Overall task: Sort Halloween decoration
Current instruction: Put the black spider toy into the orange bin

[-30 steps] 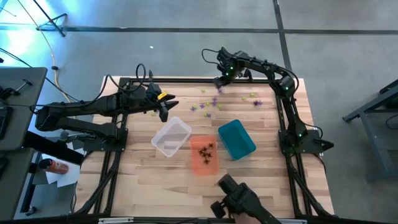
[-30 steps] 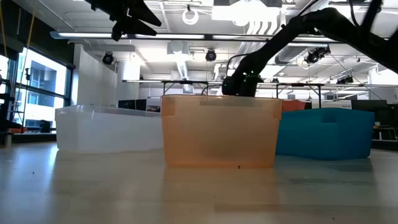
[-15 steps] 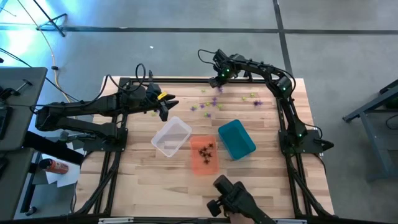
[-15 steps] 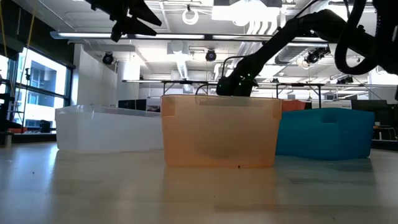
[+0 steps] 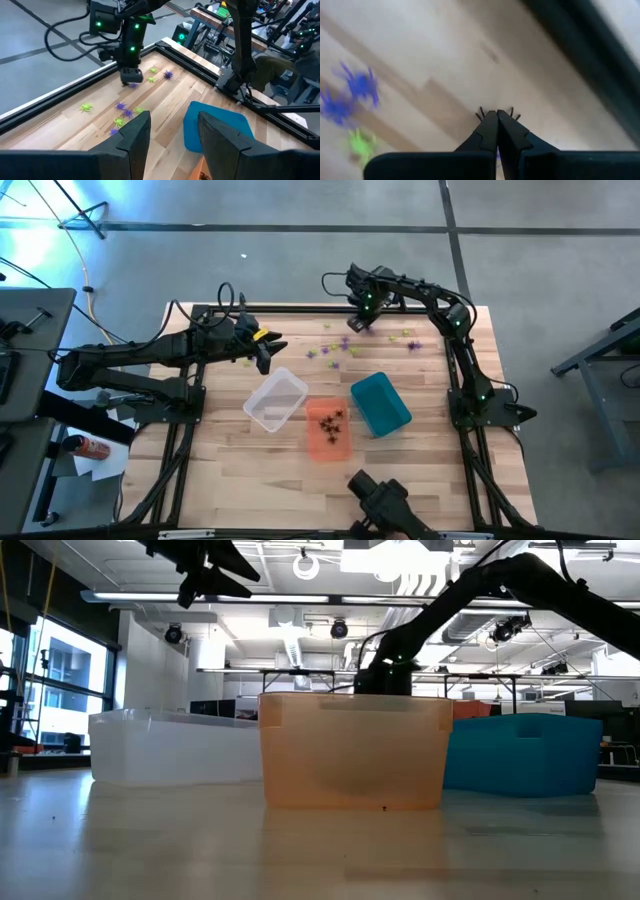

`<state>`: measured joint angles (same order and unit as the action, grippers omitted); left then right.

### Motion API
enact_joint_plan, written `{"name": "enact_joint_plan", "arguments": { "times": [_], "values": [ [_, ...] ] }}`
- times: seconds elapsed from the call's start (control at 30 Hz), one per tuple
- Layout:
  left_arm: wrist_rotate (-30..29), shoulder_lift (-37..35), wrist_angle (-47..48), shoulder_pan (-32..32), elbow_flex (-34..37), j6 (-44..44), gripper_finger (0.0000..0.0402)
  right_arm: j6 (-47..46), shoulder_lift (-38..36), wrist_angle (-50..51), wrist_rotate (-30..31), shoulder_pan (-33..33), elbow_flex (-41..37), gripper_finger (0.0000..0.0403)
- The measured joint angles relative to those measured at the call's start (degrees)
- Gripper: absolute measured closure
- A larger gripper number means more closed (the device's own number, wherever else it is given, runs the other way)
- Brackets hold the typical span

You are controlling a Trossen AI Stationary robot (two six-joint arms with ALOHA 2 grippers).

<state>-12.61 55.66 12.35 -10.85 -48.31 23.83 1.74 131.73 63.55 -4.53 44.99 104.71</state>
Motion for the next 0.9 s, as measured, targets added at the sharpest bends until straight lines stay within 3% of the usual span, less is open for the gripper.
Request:
{"name": "enact_joint_plan", "arguments": {
  "times": [0.2, 0.43, 0.67, 0.9],
  "values": [
    [0.0, 0.0, 0.0, 0.0, 0.0, 0.2, 0.0250, 1.2, 0.2, 3.1, -2.0, -2.8, -0.2, 0.0403],
    [0.0, 0.0, 0.5, 0.1, 0.0, 2.2, 0.0250, 1.3, -1.0, -0.2, -3.2, -7.6, -3.2, 0.0403],
    [0.0, 0.0, 1.7, 0.8, 0.0, 3.0, 0.0250, -2.4, -11.5, -10.8, -7.7, -9.0, -14.5, 0.0403],
    [0.0, 0.0, 1.6, 0.8, 0.0, 1.1, 0.0250, -3.3, -23.1, -15.2, -5.1, -8.1, -24.5, 0.0403]
  ]
}}
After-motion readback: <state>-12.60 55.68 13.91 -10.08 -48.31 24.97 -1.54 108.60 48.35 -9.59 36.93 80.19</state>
